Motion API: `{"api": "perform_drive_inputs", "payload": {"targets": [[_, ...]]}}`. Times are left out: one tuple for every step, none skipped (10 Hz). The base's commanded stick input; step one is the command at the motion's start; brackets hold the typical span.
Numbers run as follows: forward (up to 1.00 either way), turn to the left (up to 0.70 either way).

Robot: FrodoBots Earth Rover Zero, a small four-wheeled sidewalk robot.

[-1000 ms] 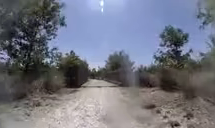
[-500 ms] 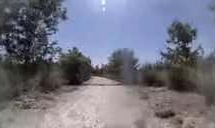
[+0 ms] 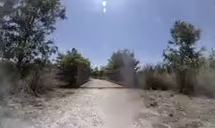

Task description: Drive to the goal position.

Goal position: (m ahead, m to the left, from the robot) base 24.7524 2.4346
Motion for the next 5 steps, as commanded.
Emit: {"api": "perform_drive_inputs", "payload": {"targets": [[0.7,0.0],[0.7,0.0],[0.7,0.0],[0.7,0.0],[0.7,0.07]]}}
